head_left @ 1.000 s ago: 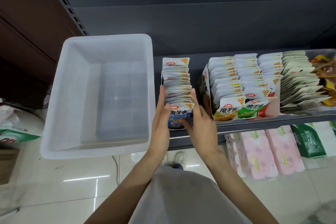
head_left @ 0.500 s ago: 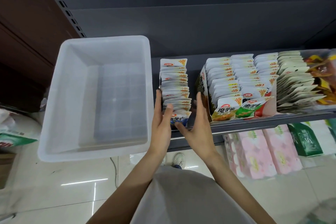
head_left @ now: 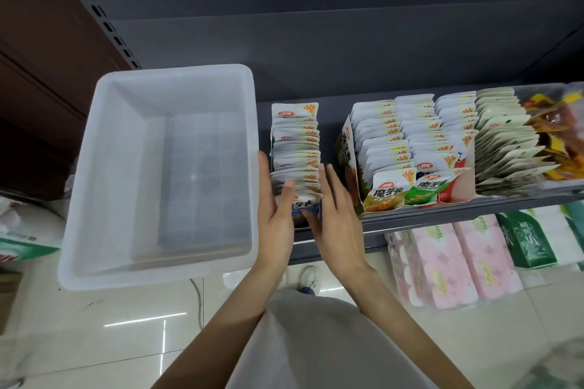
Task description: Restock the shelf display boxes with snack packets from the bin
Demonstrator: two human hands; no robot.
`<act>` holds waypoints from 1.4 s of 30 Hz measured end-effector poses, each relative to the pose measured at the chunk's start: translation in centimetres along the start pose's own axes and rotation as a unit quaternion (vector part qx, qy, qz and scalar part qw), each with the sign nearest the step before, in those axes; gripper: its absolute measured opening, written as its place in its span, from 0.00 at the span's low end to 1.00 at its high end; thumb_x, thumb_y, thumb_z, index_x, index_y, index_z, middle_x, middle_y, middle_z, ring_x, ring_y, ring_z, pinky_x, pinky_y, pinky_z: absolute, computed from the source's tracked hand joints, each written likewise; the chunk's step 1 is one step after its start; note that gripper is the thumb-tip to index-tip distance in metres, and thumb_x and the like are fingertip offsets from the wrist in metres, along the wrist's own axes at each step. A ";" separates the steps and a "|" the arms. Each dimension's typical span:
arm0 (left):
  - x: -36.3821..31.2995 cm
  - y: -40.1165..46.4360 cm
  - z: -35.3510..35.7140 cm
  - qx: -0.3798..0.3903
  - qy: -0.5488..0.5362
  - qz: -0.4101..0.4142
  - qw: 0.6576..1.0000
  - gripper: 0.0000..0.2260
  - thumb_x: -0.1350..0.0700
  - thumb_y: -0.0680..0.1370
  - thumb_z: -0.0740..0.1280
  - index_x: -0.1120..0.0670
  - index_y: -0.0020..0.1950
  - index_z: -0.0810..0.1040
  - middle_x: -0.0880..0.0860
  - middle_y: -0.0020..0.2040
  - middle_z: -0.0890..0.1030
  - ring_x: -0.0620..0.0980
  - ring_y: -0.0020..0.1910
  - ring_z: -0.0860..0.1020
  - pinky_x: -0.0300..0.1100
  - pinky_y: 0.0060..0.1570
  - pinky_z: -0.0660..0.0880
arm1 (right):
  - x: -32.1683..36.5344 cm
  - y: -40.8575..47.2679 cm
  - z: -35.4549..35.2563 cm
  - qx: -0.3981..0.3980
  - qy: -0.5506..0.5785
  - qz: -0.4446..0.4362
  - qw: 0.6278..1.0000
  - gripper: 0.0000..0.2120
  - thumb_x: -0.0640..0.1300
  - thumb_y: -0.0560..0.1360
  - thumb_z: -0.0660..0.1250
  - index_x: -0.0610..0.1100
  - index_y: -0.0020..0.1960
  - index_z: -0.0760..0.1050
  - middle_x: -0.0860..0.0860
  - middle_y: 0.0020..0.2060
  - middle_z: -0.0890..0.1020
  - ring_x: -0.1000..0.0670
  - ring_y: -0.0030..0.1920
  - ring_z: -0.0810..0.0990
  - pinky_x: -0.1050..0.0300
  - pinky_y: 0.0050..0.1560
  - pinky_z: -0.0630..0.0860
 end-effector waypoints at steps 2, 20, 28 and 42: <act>0.3 0.3 -0.2 -0.001 0.010 -0.012 1.000 0.26 0.59 0.80 0.58 0.45 0.75 0.54 0.45 0.72 0.65 0.40 0.67 0.69 0.34 0.60 0.72 | -1.7 -0.3 1.1 0.053 0.040 0.049 0.997 0.44 0.38 0.72 0.70 0.48 0.77 0.46 0.47 0.76 0.56 0.47 0.74 0.60 0.49 0.65 0.72; -5.2 6.6 -0.6 0.010 0.331 0.084 0.940 0.14 0.53 0.82 0.55 0.49 0.67 0.70 0.44 0.59 0.72 0.36 0.55 0.71 0.32 0.57 0.67 | 5.7 15.1 -5.9 0.043 -0.138 -0.179 0.973 0.11 0.42 0.77 0.64 0.48 0.58 0.78 0.49 0.50 0.82 0.44 0.50 0.81 0.49 0.45 0.75; -4.9 6.3 -1.0 0.007 0.331 0.094 0.939 0.10 0.53 0.82 0.57 0.51 0.62 0.72 0.46 0.58 0.75 0.39 0.55 0.73 0.30 0.55 0.68 | 6.2 16.1 -3.7 0.113 -0.224 -0.211 0.945 0.08 0.45 0.77 0.64 0.50 0.53 0.81 0.53 0.51 0.81 0.44 0.51 0.80 0.52 0.47 0.73; -4.1 3.3 -1.7 0.004 0.146 -0.001 0.989 0.16 0.51 0.82 0.57 0.43 0.69 0.66 0.38 0.66 0.69 0.32 0.64 0.67 0.20 0.57 0.64 | 1.6 10.6 -8.0 0.018 0.199 -0.011 0.980 0.16 0.42 0.80 0.61 0.46 0.67 0.72 0.53 0.58 0.78 0.61 0.56 0.76 0.73 0.54 0.70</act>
Point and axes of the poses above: each hand's wrist, its own y-axis towards the middle knuckle, its own z-axis out of the palm, x = y × z, the point moved 10 cm from there along y, towards the middle knuckle
